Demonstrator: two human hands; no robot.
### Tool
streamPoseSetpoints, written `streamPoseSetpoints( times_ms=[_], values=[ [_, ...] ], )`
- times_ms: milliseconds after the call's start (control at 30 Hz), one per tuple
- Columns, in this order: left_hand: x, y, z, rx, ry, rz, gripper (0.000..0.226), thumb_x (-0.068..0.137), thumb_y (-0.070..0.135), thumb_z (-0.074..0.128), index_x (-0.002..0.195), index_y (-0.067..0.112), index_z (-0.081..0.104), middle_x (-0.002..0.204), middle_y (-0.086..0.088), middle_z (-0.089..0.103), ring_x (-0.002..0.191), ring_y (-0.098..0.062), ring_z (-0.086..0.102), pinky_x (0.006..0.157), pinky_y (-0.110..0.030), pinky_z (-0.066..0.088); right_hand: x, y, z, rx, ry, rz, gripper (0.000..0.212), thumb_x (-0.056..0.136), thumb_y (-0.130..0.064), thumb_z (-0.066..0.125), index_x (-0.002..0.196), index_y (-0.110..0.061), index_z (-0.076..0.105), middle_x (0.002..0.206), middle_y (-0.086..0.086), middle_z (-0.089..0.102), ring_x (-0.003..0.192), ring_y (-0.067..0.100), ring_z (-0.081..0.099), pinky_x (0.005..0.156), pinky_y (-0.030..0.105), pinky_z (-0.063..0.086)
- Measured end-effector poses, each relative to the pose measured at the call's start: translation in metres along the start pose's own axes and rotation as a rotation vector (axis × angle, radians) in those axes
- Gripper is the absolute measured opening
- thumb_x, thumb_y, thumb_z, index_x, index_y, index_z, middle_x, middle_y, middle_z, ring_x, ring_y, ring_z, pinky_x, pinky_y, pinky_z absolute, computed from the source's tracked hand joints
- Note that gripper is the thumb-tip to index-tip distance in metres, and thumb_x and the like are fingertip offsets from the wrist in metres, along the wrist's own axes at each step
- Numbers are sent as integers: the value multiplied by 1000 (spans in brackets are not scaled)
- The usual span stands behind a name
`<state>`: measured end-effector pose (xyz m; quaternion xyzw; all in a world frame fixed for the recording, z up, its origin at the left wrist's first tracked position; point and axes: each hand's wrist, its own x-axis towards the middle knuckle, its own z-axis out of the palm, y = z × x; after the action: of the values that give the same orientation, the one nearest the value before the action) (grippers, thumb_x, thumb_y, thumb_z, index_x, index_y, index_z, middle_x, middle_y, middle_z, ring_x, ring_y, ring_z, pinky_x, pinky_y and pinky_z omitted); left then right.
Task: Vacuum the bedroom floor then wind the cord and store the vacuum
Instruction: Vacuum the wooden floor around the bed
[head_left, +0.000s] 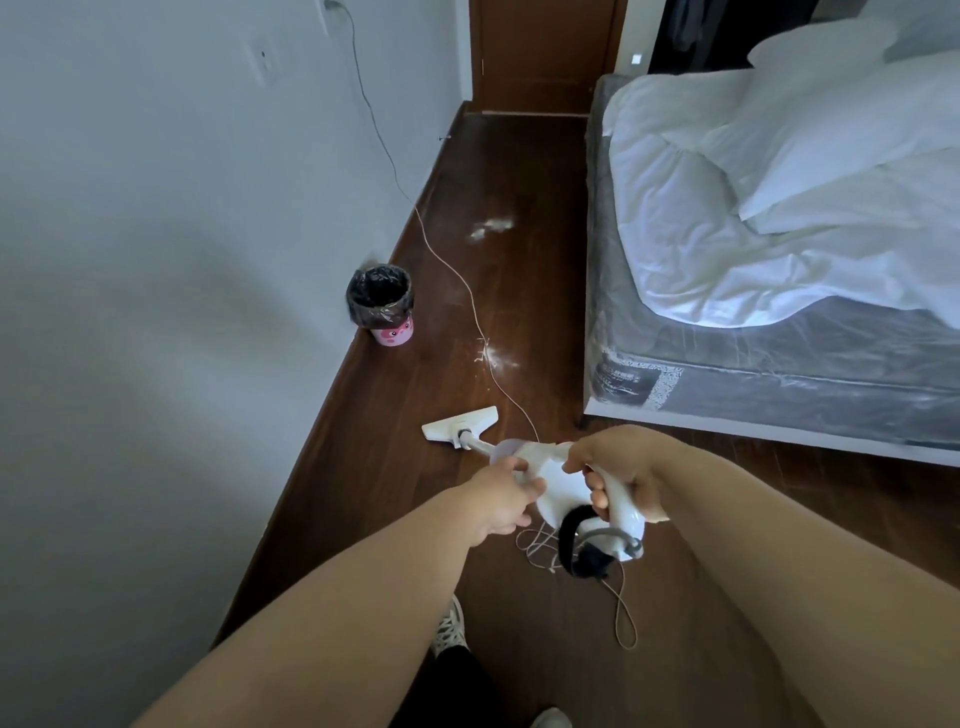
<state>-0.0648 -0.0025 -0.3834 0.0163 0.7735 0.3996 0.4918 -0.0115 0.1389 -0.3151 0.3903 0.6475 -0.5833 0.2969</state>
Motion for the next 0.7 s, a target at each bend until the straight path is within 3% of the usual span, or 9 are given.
streamPoseSetpoints(
  times_ms=[333,600,700],
  values=[
    [-6,23,-4,-35,6,63,52,94,28,61,143,21,44,132,-8,58,110,-21,64,90,-28,50,-14,-14,-21,195,33,20,7,89,-6,50,96,-8,52,44,2,36,33,15,33,48,22,35],
    [19,17,0,28,43,70,49,102,32,44,149,27,32,138,-7,51,102,-17,65,92,-30,51,15,-11,-13,234,20,35,4,91,-8,49,91,-7,53,41,2,38,36,15,34,47,25,33],
    [37,14,-3,30,89,61,48,102,27,43,148,20,34,136,-12,55,111,-26,64,92,-34,54,33,-15,-9,227,15,45,6,91,-9,50,94,-9,55,43,2,41,39,16,38,48,25,35]
  ],
)
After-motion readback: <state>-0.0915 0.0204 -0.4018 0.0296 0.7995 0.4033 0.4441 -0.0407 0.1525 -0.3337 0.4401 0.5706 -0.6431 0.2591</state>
